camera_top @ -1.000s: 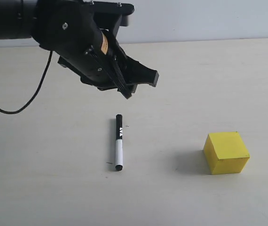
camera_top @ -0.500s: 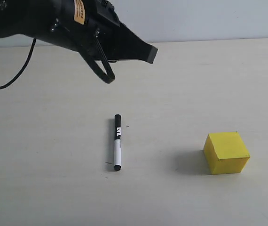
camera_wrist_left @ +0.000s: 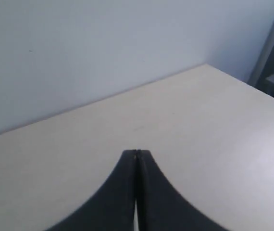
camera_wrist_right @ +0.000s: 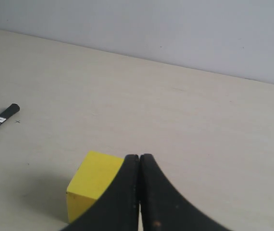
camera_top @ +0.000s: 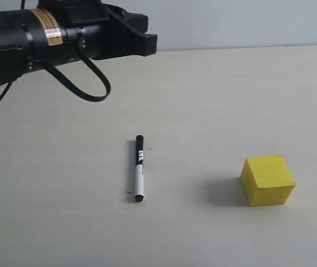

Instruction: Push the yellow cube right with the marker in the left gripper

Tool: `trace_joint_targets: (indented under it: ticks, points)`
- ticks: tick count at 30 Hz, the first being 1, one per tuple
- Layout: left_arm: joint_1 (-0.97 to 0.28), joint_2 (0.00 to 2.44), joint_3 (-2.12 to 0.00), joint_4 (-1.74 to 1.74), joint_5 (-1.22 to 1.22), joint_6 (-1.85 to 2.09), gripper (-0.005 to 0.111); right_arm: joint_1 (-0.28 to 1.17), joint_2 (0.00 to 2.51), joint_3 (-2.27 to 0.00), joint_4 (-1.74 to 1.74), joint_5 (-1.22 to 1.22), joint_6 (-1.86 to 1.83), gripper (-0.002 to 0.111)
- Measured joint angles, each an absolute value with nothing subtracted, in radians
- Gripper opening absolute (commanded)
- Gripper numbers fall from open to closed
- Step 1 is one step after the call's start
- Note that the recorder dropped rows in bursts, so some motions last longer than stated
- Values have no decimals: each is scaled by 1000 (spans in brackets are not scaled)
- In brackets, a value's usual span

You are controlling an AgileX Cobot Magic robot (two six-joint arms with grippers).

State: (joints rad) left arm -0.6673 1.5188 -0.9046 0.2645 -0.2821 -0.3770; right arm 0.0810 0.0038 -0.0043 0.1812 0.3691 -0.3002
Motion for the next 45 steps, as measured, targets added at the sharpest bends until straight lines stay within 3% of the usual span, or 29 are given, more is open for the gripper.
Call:
trace_joint_targets:
  ticks: [18, 26, 39, 45]
  points:
    - [-356, 1478, -760, 261, -378, -400, 0, 81, 4, -4, 181, 369, -300, 0]
    - [-157, 1169, -581, 261, -337, -438, 0, 81, 4, -4, 181, 369, -300, 0]
    - [-150, 1062, -573, 264, -298, -409, 0, 81, 4, -4, 181, 369, -300, 0]
    - [-150, 861, -564, 266, 71, -493, 0, 81, 4, -4, 181, 369, -300, 0]
